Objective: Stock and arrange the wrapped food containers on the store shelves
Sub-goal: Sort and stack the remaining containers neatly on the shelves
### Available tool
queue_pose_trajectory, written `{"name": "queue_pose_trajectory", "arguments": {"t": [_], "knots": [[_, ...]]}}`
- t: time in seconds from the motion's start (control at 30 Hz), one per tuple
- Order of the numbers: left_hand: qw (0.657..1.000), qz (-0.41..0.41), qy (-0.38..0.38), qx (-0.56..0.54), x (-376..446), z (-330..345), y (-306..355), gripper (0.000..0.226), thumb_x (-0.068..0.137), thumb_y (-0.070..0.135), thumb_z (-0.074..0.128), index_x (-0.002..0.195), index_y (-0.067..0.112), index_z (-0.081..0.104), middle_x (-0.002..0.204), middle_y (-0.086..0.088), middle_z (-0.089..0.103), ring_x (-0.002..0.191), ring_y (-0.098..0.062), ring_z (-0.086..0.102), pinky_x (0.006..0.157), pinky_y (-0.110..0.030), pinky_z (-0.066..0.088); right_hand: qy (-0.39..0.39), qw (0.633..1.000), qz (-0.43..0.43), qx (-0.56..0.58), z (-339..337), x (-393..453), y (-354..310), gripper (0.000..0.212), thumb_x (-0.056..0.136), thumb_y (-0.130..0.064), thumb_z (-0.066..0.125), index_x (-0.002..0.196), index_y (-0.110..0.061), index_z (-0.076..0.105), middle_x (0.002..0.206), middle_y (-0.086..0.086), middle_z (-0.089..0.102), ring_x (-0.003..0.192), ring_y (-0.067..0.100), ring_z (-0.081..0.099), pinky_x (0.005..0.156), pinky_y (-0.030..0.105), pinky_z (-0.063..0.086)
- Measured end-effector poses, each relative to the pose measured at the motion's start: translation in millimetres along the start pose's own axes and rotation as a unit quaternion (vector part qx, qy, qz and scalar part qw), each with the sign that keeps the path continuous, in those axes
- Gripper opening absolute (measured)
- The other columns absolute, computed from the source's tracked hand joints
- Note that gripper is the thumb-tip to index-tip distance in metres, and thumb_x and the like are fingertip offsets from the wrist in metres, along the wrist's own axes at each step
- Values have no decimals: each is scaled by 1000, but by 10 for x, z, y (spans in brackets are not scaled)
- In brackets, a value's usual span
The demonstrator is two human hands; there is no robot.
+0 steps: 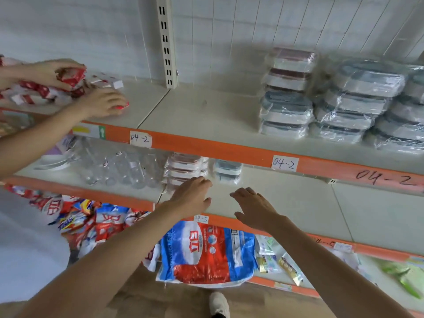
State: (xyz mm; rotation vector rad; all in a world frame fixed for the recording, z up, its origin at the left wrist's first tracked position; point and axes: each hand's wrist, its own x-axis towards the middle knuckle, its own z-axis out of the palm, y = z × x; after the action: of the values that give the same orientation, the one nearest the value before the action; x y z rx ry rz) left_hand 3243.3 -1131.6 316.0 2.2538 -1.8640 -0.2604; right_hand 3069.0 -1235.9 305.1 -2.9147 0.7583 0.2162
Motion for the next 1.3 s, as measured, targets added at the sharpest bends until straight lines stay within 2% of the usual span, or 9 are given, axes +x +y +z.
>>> {"name": "queue_pose_trajectory", "arguments": {"t": [0.2,0.37,0.5,0.7,0.77,0.83,0.93,1.13,1.3], "knots": [[996,-47,12,-77,589,1040,-412,52,91,28,55,139,12,40,136,-5,47,125,-20,45,101,-35,39,22,999,40,-11,898,891,621,64,92,-33,52,147,-15,23,152,0,23,137,18,24,106,33,30],[991,-54,60,-108,1061,1770,-764,53,92,29,54,141,13,39,137,-1,45,125,-17,44,102,-27,35,153,984,85,-23,1312,1809,1109,66,91,-29,57,145,-11,24,152,4,21,138,23,20,106,36,31],[990,-34,106,-85,1330,2118,-990,51,92,29,53,139,15,40,136,2,45,125,-13,43,97,-20,29,167,981,102,-10,1526,2390,1342,80,88,-31,62,148,-12,13,156,5,11,144,22,8,112,39,21],[989,-6,142,-35,1911,2183,-957,65,88,22,57,144,8,26,143,-7,30,135,-22,29,107,-28,25,239,961,108,-87,1802,2257,1336,49,88,-18,56,132,-12,36,134,7,37,123,26,35,95,36,33],[995,0,100,-11,2190,2179,-867,83,84,26,63,148,4,14,152,-12,18,142,-25,17,112,-26,14,261,953,110,-105,1908,1879,1362,51,75,-13,68,123,-7,50,122,11,50,110,29,49,81,37,42],[1000,3,-15,25,2429,2228,-765,109,78,37,71,151,6,-3,159,-8,-7,146,-23,-4,118,-34,3,289,943,132,-96,2008,1470,1492,55,51,-10,84,102,-3,65,101,13,63,89,32,62,64,38,50],[985,5,-123,123,2678,2333,-669,129,67,57,75,149,12,-14,157,-4,-22,145,-24,-17,118,-49,-1,284,939,181,-68,2133,923,1762,60,34,-5,88,90,1,68,89,16,65,76,35,64,56,37,52],[988,21,-67,139,2651,2397,-560,103,76,44,69,151,18,4,155,-2,7,142,-26,8,114,-55,11,262,935,236,-46,2230,393,1923,69,36,-5,91,99,5,64,95,18,63,81,40,63,61,44,55],[988,93,-20,118,2168,2422,-437,84,75,37,69,147,25,26,137,-2,28,124,-24,25,100,-41,29,245,942,227,-23,2185,261,1629,63,38,-4,90,97,3,65,96,18,64,82,38,64,69,44,54]]}}
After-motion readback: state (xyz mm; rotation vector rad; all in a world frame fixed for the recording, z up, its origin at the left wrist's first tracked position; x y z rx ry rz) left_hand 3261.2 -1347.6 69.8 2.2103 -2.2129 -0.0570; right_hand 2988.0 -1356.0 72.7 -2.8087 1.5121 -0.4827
